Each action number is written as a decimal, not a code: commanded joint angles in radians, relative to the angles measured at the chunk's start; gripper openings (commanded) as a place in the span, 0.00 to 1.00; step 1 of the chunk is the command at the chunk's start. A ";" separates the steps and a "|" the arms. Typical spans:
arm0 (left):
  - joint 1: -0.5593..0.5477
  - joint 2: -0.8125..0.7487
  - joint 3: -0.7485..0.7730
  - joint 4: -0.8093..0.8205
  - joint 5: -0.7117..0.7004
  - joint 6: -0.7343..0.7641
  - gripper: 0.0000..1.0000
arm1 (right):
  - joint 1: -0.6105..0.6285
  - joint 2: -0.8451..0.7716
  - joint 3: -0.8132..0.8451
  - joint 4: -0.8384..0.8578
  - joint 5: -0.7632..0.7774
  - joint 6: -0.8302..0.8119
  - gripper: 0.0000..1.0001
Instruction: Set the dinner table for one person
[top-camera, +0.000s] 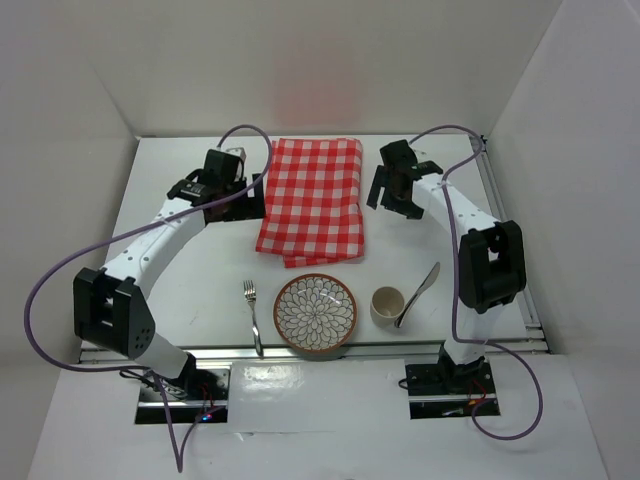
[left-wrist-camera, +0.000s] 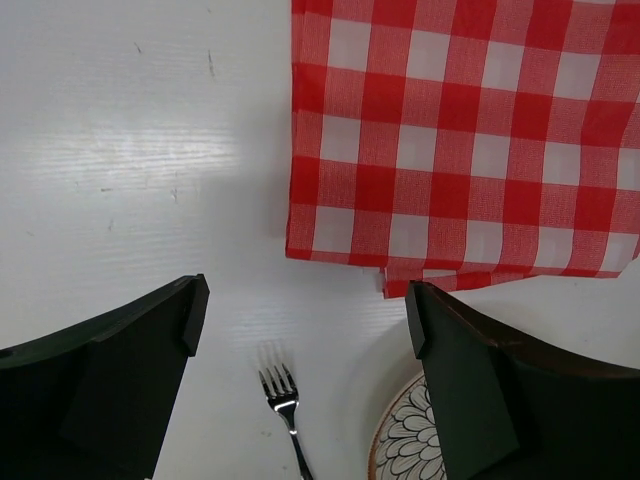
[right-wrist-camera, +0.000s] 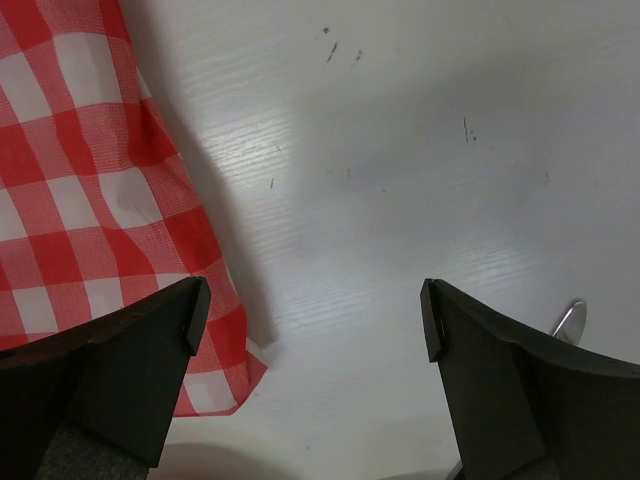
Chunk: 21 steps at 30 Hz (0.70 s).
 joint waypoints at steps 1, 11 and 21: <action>-0.002 -0.032 -0.014 -0.007 0.028 -0.049 1.00 | 0.005 -0.050 -0.035 0.024 -0.015 0.017 1.00; -0.002 -0.021 -0.102 -0.052 0.060 -0.155 0.98 | 0.005 -0.157 -0.130 0.099 -0.111 -0.031 1.00; 0.113 -0.080 -0.319 0.083 0.219 -0.184 0.95 | 0.016 -0.285 -0.247 0.230 -0.265 -0.126 1.00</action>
